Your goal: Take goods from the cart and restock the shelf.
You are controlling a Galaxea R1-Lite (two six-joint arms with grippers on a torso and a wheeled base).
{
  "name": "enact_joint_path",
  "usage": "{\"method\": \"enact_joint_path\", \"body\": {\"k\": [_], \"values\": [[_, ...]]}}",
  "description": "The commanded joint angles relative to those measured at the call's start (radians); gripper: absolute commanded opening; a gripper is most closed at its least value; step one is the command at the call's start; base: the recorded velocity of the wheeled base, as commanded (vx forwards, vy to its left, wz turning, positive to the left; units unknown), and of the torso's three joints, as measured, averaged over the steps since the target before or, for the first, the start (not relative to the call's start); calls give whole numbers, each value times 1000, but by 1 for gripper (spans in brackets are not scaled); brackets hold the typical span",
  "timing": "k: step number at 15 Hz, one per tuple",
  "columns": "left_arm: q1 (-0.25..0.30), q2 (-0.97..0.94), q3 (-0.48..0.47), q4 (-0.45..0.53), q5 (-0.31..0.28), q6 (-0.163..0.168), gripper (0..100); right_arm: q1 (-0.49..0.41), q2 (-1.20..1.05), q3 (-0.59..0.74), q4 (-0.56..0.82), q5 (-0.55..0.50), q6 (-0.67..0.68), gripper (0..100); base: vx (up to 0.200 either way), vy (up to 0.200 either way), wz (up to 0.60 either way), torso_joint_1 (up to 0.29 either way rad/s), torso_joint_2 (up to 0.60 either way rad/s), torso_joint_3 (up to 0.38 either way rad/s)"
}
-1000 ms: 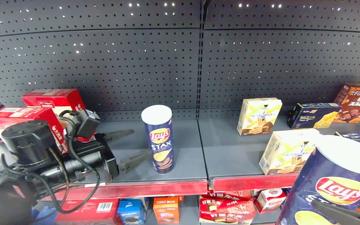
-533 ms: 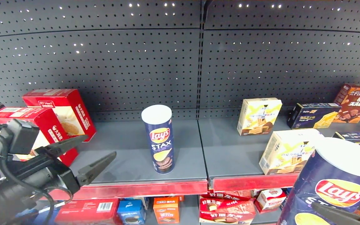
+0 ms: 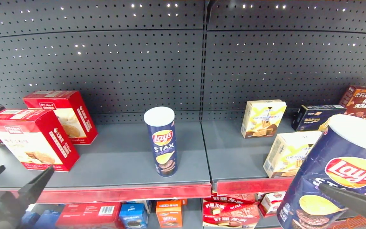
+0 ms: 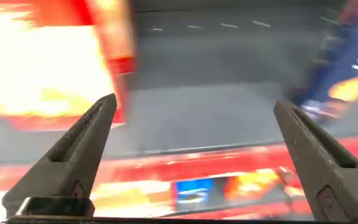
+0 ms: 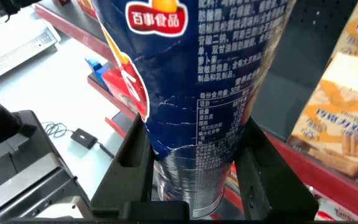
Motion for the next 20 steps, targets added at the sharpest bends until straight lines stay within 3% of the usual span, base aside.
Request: {"method": "enact_joint_path", "body": {"k": [1,2,3,5,6,7,10,11,12,13,15,17,20], "values": [[80,-218,101,58,12,-17,100,0,8,-15,0,1,0,0,0,0,0,0,0,0],[77,-327,101,202,14,-13,100,-2,7,-18,0,-1,0,0,0,0,0,0,0,0],[77,-347,101,227,14,-11,100,0,7,-18,0,-1,0,0,0,0,0,0,0,0],[82,-820,101,741,6,79,100,-3,8,-33,0,-2,0,0,0,0,0,0,0,0],[82,-890,82,825,6,70,100,-3,8,-37,-3,-1,0,0,0,0,0,0,0,0],[83,-843,63,836,22,60,100,-3,7,-35,0,-2,0,0,0,0,0,0,0,0],[100,-855,69,826,75,104,100,-3,8,-38,1,-4,0,0,0,0,0,0,0,0],[100,-855,68,826,51,109,100,0,11,-44,0,-2,0,0,0,0,0,0,0,0],[97,-853,66,831,-55,101,100,3,27,-60,1,-4,0,0,0,0,0,0,0,0],[106,-838,63,837,-116,89,100,3,50,-73,0,-7,-2,0,0,0,0,0,0,0],[129,-797,63,836,-95,86,100,8,117,-152,0,-25,-5,0,0,0,0,0,0,0],[166,-798,63,836,-86,79,100,31,212,-254,-6,-116,-6,0,0,0,0,0,0,0],[155,-852,65,833,-100,95,100,84,291,-305,-15,-173,-8,0,0,0,0,0,0,0]]}}
